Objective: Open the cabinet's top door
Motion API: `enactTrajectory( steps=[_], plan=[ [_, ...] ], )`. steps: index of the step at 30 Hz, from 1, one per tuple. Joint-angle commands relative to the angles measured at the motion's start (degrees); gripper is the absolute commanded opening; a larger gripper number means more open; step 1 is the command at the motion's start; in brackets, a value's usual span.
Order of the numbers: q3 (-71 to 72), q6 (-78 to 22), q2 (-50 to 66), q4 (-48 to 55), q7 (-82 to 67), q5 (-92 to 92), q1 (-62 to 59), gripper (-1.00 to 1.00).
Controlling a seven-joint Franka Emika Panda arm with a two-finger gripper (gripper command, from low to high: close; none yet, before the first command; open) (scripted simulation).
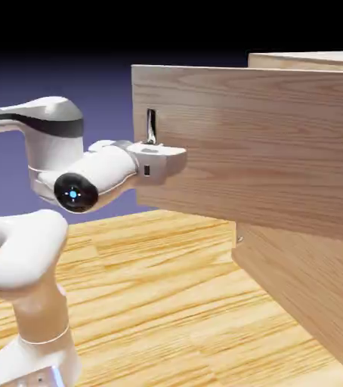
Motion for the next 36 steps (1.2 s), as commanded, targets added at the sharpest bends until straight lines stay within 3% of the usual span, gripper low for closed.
enactTrajectory(
  steps=[1, 14, 25, 36],
  plan=[
    [-2.1, -1.4, 0.7, 0.5, -0.2, -2.0, -0.3, -1.00],
    [-29.1, -21.7, 16.2, 16.6, -5.2, -26.1, 6.5, -1.00],
    [-50.0, -38.7, 26.8, 39.2, -7.8, -38.1, 27.3, -1.00],
    [-65.8, -51.7, 26.7, 61.0, -5.4, -44.2, 50.1, -1.00]
  ],
)
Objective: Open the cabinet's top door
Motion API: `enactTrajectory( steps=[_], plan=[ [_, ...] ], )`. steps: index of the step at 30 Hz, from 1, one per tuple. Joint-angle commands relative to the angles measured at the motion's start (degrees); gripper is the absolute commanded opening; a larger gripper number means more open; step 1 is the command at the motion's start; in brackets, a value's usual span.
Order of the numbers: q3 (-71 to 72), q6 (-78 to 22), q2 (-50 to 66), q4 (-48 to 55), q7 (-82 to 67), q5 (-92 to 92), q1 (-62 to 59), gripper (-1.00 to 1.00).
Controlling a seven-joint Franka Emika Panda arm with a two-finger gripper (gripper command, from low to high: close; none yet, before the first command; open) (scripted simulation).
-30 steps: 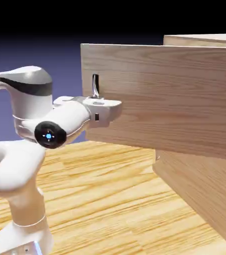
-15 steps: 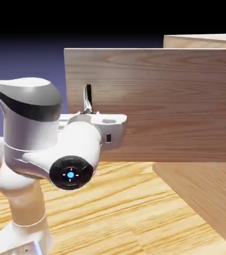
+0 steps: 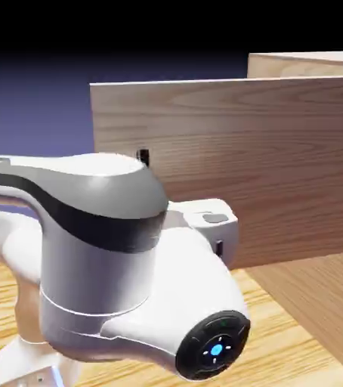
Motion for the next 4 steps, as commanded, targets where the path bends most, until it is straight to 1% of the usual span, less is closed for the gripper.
enactTrajectory(
  steps=[1, 4],
  plan=[
    [-1.2, -1.1, -0.4, 2.1, 0.5, -0.4, 2.1, -1.00],
    [-3.7, -3.8, -1.6, 7.1, 1.8, -1.3, 6.9, -1.00]
  ],
)
